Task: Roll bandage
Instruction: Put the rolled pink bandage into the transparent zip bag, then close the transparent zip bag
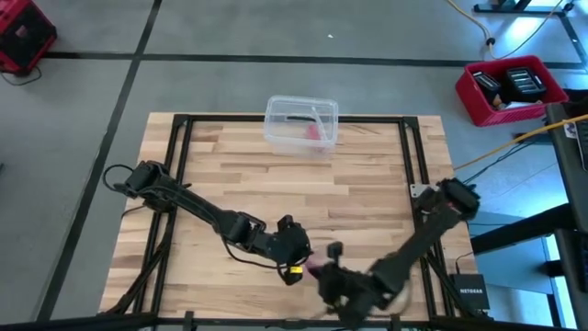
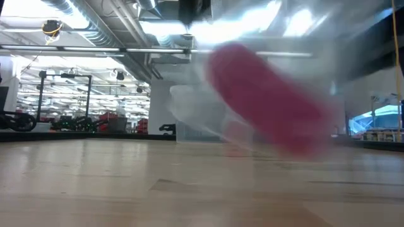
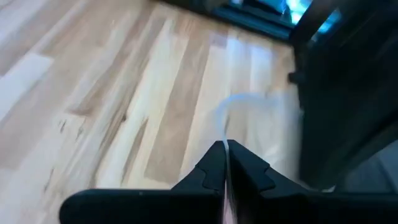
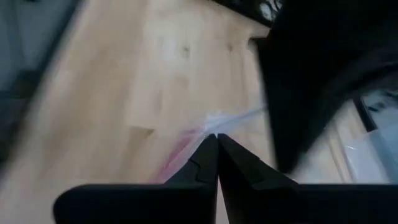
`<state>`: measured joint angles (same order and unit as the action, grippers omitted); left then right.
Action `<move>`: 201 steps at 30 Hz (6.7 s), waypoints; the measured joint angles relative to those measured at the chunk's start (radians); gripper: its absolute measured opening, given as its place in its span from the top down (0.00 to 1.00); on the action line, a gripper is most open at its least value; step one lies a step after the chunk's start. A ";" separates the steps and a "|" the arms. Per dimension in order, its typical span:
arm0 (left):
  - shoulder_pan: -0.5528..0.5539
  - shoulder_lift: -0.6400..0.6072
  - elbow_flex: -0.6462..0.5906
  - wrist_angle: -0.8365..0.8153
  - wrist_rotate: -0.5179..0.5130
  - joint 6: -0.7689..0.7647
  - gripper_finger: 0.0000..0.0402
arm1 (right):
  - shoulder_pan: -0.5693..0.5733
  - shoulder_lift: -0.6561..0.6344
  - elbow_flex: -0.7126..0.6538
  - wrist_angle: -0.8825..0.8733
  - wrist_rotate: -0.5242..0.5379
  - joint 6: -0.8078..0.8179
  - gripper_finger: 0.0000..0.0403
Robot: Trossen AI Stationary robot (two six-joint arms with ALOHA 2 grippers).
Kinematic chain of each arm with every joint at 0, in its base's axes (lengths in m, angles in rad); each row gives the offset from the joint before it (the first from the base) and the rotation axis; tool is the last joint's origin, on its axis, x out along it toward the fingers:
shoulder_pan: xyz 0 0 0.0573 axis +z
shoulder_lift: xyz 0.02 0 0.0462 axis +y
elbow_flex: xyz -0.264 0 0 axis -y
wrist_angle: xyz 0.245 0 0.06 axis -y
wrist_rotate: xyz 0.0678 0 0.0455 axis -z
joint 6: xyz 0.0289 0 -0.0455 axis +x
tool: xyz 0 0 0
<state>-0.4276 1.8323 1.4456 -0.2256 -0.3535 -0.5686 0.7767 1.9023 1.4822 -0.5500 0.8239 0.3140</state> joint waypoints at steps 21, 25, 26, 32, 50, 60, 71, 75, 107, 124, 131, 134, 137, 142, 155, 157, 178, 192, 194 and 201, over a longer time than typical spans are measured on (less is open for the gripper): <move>-0.019 -0.001 0.000 -0.018 -0.008 0.015 0.99 | 0.241 -0.128 -0.125 -0.480 0.022 0.821 0.96; -0.020 -0.001 0.000 -0.018 -0.005 0.017 0.99 | 0.237 -0.127 -0.238 -0.355 0.020 0.879 0.90; -0.020 -0.001 0.000 -0.018 -0.006 0.017 0.99 | 0.236 -0.127 -0.264 -0.326 0.022 0.894 0.86; -0.023 -0.001 0.000 -0.019 -0.006 0.018 0.99 | 0.245 -0.154 -0.388 -0.148 0.099 0.935 0.58; -0.031 -0.001 0.000 -0.018 -0.005 0.026 0.99 | 0.188 -0.165 -0.499 0.553 0.226 0.271 0.56; -0.031 -0.001 0.000 -0.020 -0.005 0.026 0.99 | 0.110 -0.165 -0.499 0.545 0.050 0.229 0.75; -0.031 -0.001 0.000 -0.020 -0.005 0.031 0.99 | 0.114 -0.165 -0.499 0.524 0.066 0.215 0.98; -0.031 -0.001 0.000 -0.027 0.037 0.079 0.99 | 0.127 -0.166 -0.485 0.509 0.048 0.211 0.98; -0.162 0.014 -0.001 -0.299 0.032 0.084 0.67 | 0.185 -0.168 -0.381 0.315 0.040 0.295 0.99; -0.146 0.027 0.000 -0.195 0.005 0.044 0.67 | 0.185 -0.168 -0.381 0.315 0.038 0.310 0.99; -0.145 0.038 0.000 -0.200 0.004 0.042 0.76 | 0.185 -0.168 -0.381 0.315 0.039 0.310 0.99; -0.145 0.041 0.000 -0.201 -0.007 0.043 0.85 | 0.185 -0.168 -0.381 0.316 0.039 0.313 0.99; -0.145 0.041 0.000 -0.196 -0.037 0.044 0.95 | 0.185 -0.168 -0.381 0.316 0.038 0.316 0.99; -0.146 0.041 0.000 -0.195 -0.043 0.053 0.99 | 0.184 -0.168 -0.381 0.316 0.008 0.395 0.99; -0.177 0.039 0.000 -0.200 -0.057 0.060 1.00 | 0.178 -0.264 -0.206 0.056 -0.136 0.426 0.71; -0.177 0.039 0.000 -0.201 -0.062 0.061 1.00 | 0.160 -0.264 -0.188 0.100 -0.067 0.359 0.66; -0.174 0.039 -0.001 -0.181 -0.076 0.082 1.00 | -0.136 -0.084 -0.188 0.443 -0.346 0.052 0.72; -0.172 0.038 -0.001 -0.181 -0.078 0.060 1.00 | -0.128 -0.088 -0.159 0.438 -0.377 0.048 0.73; -0.172 0.038 -0.001 -0.181 -0.078 0.060 1.00 | -0.130 -0.084 -0.159 0.434 -0.367 0.047 0.73; -0.172 0.038 -0.001 -0.178 -0.078 0.060 1.00 | -0.130 -0.057 -0.160 0.438 -0.328 0.033 0.73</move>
<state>-0.5999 1.8706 1.4448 -0.4034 -0.4312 -0.5084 0.6468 1.8451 1.3224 -0.1115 0.4962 0.3469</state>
